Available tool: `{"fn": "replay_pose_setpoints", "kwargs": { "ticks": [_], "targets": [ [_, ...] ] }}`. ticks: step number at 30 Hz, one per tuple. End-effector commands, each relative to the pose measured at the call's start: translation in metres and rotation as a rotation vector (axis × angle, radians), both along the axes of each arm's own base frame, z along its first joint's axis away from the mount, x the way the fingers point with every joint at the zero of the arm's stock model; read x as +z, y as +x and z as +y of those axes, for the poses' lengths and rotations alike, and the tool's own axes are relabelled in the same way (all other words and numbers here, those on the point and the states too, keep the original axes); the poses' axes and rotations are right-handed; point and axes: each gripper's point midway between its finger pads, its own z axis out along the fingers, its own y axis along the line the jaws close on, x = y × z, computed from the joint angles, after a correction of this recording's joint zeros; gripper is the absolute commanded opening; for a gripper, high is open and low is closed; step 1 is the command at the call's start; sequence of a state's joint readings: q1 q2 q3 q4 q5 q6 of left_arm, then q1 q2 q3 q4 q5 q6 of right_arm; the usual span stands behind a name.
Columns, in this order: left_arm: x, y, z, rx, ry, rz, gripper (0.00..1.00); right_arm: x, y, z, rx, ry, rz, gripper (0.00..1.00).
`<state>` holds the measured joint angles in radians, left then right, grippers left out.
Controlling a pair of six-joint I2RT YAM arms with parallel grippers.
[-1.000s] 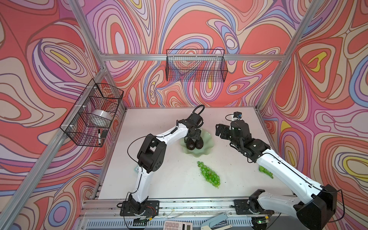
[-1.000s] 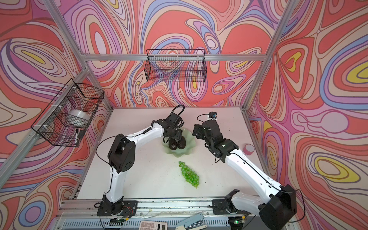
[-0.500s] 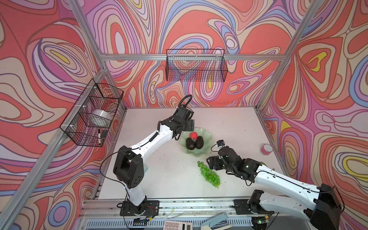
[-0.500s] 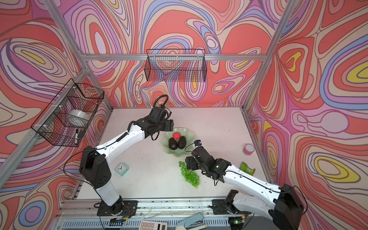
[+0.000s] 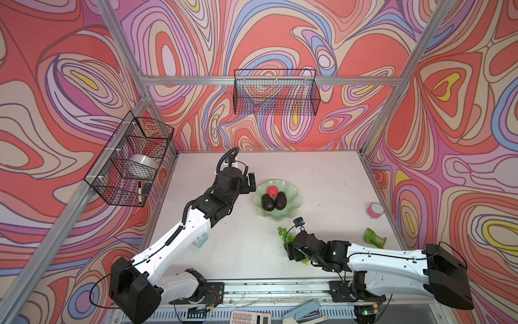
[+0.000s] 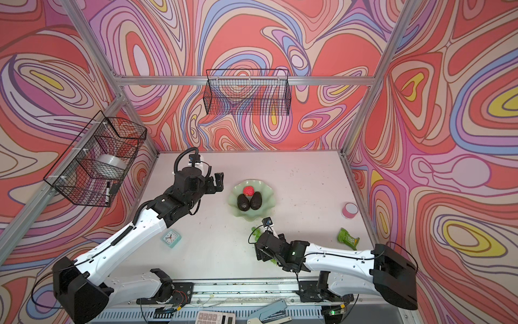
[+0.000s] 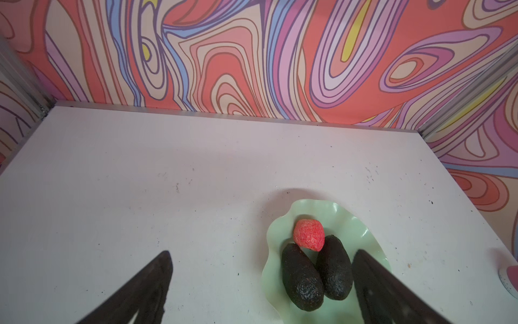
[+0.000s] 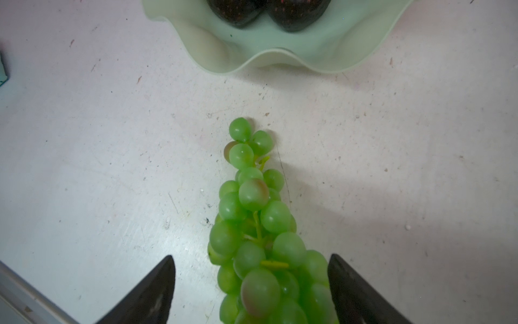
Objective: Place and organize the fake fruits in the fruit bowl
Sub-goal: 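Lower the right gripper onto the green grapes and grasp them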
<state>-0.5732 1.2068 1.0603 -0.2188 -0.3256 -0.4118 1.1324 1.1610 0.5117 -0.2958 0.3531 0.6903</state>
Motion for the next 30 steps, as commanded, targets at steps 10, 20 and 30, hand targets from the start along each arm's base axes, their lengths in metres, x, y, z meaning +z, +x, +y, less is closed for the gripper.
{"fn": "replay_pose_setpoints", "kwargs": {
  "ticks": [10, 20, 30],
  "targets": [
    [0.003, -0.005, 0.028, 0.1, 0.03, -0.027, 1.0, -0.024, -0.001, -0.013, -0.053, -0.053, 0.01, 0.79],
    [0.006, -0.004, 0.033, 0.12, 0.036, -0.035, 1.0, -0.039, -0.007, -0.013, -0.051, -0.085, 0.058, 0.66],
    [0.015, -0.004, 0.039, 0.134, 0.048, -0.058, 1.0, 0.002, -0.007, -0.044, -0.2, 0.04, 0.012, 0.39]
  ]
}}
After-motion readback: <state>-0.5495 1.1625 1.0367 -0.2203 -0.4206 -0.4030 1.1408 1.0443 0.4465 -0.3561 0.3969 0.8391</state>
